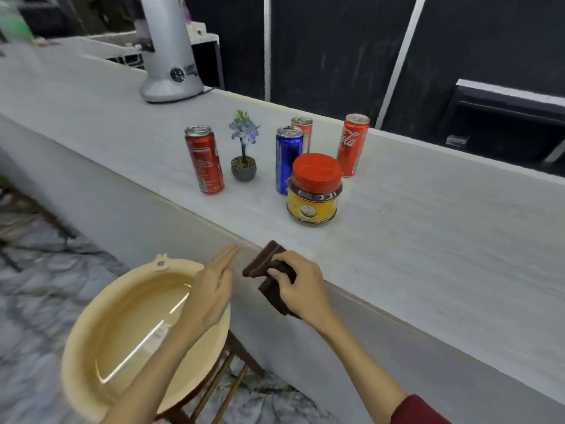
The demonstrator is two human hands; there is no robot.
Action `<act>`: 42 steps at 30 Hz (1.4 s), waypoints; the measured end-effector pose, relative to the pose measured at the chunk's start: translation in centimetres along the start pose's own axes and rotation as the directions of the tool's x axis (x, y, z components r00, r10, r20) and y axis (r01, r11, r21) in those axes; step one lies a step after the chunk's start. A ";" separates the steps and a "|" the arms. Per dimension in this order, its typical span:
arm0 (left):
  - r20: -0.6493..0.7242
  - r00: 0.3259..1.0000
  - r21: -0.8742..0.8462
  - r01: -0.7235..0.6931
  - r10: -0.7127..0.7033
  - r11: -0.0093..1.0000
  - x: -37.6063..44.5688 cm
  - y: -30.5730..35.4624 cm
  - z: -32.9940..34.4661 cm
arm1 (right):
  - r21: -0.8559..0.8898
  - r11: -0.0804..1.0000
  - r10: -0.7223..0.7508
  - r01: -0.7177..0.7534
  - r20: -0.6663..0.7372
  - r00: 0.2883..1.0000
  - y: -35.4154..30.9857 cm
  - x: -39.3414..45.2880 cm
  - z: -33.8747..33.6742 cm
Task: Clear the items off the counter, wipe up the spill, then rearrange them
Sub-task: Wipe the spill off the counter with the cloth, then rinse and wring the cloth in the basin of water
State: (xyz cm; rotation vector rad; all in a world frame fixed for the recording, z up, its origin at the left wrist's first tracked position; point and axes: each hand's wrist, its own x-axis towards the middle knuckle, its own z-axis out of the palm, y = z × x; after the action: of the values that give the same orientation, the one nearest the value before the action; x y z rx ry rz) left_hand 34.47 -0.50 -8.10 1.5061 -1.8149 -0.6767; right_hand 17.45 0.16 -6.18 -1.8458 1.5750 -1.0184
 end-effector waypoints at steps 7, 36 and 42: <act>-0.150 0.922 0.009 0.361 -0.356 0.932 -8.3 -8.4 -6.4 | 0.213 0.963 0.079 -0.162 0.351 0.933 -3.8 -1.5 13.4; 0.069 0.815 -0.118 0.580 -0.576 0.806 -4.3 -20.1 -7.2 | -0.287 0.910 0.410 -0.300 0.506 0.759 -1.2 2.3 24.3; 0.167 0.843 -0.029 0.523 -0.511 0.852 -4.1 -20.6 -8.3 | -0.254 0.921 0.390 -0.296 0.598 0.701 -2.3 3.4 23.3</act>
State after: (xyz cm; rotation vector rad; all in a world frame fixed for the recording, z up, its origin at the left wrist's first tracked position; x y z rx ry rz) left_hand 54.27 -0.32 -18.95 1.9616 -1.4614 -1.1328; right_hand 37.65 -4.80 -17.52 -1.6328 1.4816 -0.0669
